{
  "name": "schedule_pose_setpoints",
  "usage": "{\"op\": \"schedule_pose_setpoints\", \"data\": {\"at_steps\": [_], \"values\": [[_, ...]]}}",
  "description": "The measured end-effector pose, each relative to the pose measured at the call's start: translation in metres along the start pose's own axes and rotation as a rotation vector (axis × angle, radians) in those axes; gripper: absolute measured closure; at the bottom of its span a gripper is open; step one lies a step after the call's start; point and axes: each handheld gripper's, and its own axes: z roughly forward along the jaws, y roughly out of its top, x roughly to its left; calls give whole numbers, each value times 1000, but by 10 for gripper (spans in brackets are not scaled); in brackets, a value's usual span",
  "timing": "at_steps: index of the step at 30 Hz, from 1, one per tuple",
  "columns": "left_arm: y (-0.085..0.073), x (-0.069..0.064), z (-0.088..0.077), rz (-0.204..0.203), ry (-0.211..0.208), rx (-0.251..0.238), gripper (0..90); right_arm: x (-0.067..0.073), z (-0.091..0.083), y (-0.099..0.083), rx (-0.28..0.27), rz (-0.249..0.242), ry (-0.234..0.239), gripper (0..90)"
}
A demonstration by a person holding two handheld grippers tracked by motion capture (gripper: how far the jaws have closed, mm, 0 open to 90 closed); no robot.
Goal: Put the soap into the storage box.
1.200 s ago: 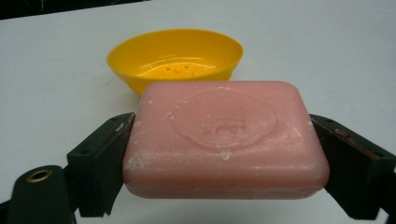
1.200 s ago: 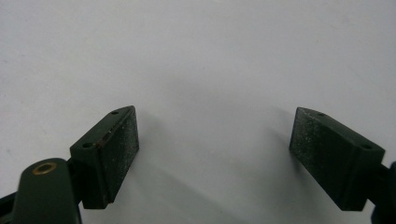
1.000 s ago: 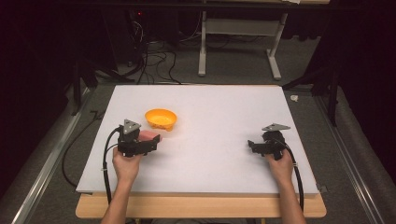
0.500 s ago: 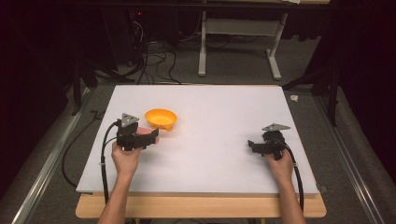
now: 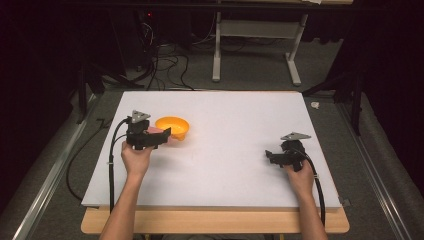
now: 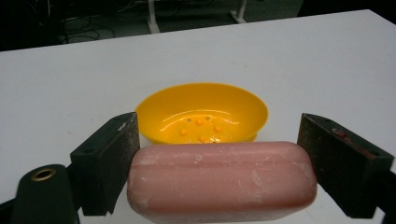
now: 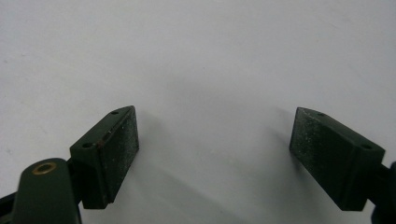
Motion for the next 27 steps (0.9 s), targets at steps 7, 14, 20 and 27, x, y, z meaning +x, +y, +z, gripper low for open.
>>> {"op": "schedule_pose_setpoints", "data": {"at_steps": [7,14,20,27], "values": [[12,2,15,9,4,16,149,0,0,0,0,-1,0,161],[22,3,25,5,5,15,149,0,0,0,-1,-4,-1,161],[30,3,35,4,6,18,150,0,0,0,0,-1,0,161],[34,-1,46,23,15,24,150,0,0,0,0,0,-1,161]]}}
